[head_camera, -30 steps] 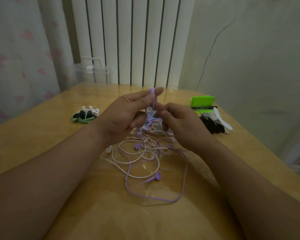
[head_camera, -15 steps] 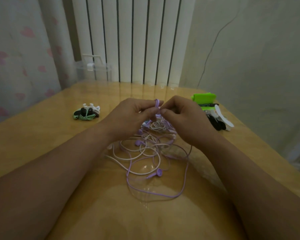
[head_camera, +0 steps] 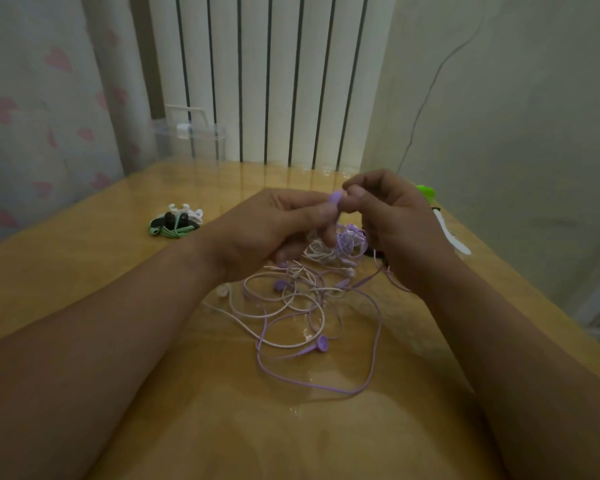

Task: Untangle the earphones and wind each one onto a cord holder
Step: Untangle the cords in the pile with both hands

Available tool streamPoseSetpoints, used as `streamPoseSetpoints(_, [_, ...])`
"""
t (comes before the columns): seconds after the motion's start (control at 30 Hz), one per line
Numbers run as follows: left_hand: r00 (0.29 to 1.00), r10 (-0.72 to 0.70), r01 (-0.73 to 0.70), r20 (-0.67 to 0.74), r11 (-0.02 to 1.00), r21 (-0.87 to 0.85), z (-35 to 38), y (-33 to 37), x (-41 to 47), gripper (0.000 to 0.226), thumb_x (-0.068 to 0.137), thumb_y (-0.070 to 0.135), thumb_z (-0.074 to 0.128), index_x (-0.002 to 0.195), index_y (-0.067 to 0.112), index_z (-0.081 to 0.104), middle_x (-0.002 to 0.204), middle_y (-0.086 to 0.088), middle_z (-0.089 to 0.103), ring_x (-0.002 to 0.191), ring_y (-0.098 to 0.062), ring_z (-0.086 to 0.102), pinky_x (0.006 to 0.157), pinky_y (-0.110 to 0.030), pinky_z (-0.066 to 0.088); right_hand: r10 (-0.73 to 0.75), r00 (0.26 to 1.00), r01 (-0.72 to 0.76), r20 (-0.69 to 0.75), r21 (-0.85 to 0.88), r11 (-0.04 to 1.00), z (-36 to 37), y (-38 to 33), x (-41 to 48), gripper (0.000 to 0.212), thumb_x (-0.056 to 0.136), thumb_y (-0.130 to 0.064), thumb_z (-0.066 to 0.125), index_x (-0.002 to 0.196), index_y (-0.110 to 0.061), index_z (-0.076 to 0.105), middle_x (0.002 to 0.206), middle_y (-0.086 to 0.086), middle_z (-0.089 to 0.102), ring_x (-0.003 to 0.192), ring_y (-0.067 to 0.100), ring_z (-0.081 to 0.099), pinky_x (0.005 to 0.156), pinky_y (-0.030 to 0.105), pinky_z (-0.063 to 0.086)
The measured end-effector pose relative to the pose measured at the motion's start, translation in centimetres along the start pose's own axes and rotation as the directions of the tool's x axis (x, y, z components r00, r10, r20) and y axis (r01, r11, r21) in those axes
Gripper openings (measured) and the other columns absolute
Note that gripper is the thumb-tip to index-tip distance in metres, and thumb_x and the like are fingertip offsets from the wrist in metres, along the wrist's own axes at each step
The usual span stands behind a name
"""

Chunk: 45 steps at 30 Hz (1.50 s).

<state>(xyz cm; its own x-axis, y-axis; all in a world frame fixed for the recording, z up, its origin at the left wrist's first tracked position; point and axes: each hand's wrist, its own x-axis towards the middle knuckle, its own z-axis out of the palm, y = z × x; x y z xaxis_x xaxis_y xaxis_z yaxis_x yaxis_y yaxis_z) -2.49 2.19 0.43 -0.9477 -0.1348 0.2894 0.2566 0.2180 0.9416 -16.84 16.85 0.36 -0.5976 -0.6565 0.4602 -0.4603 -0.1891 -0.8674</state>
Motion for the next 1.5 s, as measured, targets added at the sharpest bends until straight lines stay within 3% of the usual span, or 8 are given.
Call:
streamPoseSetpoints(0.23, [0.965,-0.026,-0.055,-0.261,0.953,-0.299,-0.6,-0.6,0.8,0.035,0.107,0.03,0.052,0.137,0.017,0.065,0.109,-0.003,0.075,0.042,-0.005,0.029,0.057,-0.029,0.016,-0.068,0.985,0.121,0.158,-0.353,0.928,1.6,0.6,-0.8,0.018,0.107,-0.028,0.057,0.104,-0.023,0.074,0.069,-0.005,0.063,0.061,0.002,0.054,0.057,0.016,0.042])
streamPoseSetpoints(0.43, [0.896,0.072,-0.088,-0.438,0.996,-0.017,0.0,-1.0,0.7,0.033,0.107,0.024,0.055,0.138,0.016,0.065,0.111,-0.009,0.079,0.043,-0.004,0.038,0.047,-0.015,0.033,-0.038,0.98,0.111,0.194,-0.381,0.918,2.1,0.2,-1.2,0.023,0.108,-0.026,0.054,0.112,-0.02,0.075,0.07,0.004,0.063,0.06,0.007,0.052,0.056,0.023,0.04])
streamPoseSetpoints(0.53, [0.866,0.173,-0.064,-0.469,0.969,0.24,0.1,-1.3,0.8,0.033,0.106,0.022,0.059,0.137,0.015,0.067,0.112,0.005,0.079,0.083,0.01,0.069,0.081,-0.007,0.053,-0.02,0.974,0.114,0.224,-0.415,0.903,2.3,0.1,-1.3,0.023,0.108,-0.028,0.054,0.115,-0.025,0.075,0.069,-0.002,0.064,0.061,0.014,0.056,0.059,0.029,0.046])
streamPoseSetpoints(0.67, [0.883,0.259,-0.025,-0.391,0.858,0.513,-0.3,-2.1,0.7,0.033,0.104,0.026,0.064,0.137,0.021,0.068,0.125,0.01,0.074,0.115,0.009,0.065,0.102,-0.022,0.054,-0.017,0.978,0.124,0.21,-0.508,0.853,2.1,0.3,-1.2,0.018,0.107,-0.026,0.053,0.105,-0.024,0.071,0.076,-0.005,0.065,0.063,0.008,0.055,0.057,0.025,0.042])
streamPoseSetpoints(0.83, [0.957,0.173,0.021,-0.235,0.763,0.646,-0.7,-1.9,0.5,0.026,0.106,0.037,0.059,0.122,0.03,0.077,0.102,0.011,0.079,0.099,-0.001,0.071,0.093,-0.034,0.057,-0.064,0.991,0.112,0.12,-0.452,0.885,1.5,0.1,-0.9,0.01,0.1,-0.015,0.057,0.099,-0.023,0.064,0.084,0.001,0.066,0.074,0.02,0.06,0.062,0.035,0.047])
streamPoseSetpoints(1.03, [0.999,0.028,-0.005,-0.033,0.838,0.546,-0.6,-1.1,0.2,0.025,0.106,0.03,0.059,0.094,0.018,0.077,0.078,0.007,0.07,0.066,0.002,0.057,0.067,-0.016,0.044,-0.131,0.987,0.156,0.094,-0.35,0.924,0.2,0.1,-0.2,0.009,0.096,-0.01,0.065,0.099,-0.019,0.066,0.084,0.004,0.071,0.077,0.017,0.07,0.066,0.043,0.056])
streamPoseSetpoints(1.23, [0.995,-0.085,0.079,0.058,0.991,0.105,-1.2,-0.2,0.0,0.04,0.098,0.032,0.06,0.122,0.001,0.072,0.09,0.0,0.072,0.054,-0.017,0.036,0.047,-0.018,0.036,-0.057,0.996,0.063,0.061,-0.094,0.994,-0.9,0.3,0.1,0.012,0.102,-0.017,0.065,0.104,-0.01,0.075,0.076,-0.004,0.069,0.067,0.013,0.061,0.062,0.025,0.053])
streamPoseSetpoints(1.5, [0.994,-0.031,0.01,-0.1,0.979,-0.205,-0.5,-0.9,0.5,0.035,0.101,0.028,0.055,0.129,0.015,0.071,0.086,0.003,0.067,0.093,-0.011,0.066,0.096,-0.032,0.051,0.056,0.987,-0.058,0.149,0.006,0.998,1.1,0.9,-0.5,0.02,0.107,-0.016,0.054,0.11,-0.007,0.071,0.092,0.008,0.076,0.082,0.019,0.07,0.078,0.03,0.061])
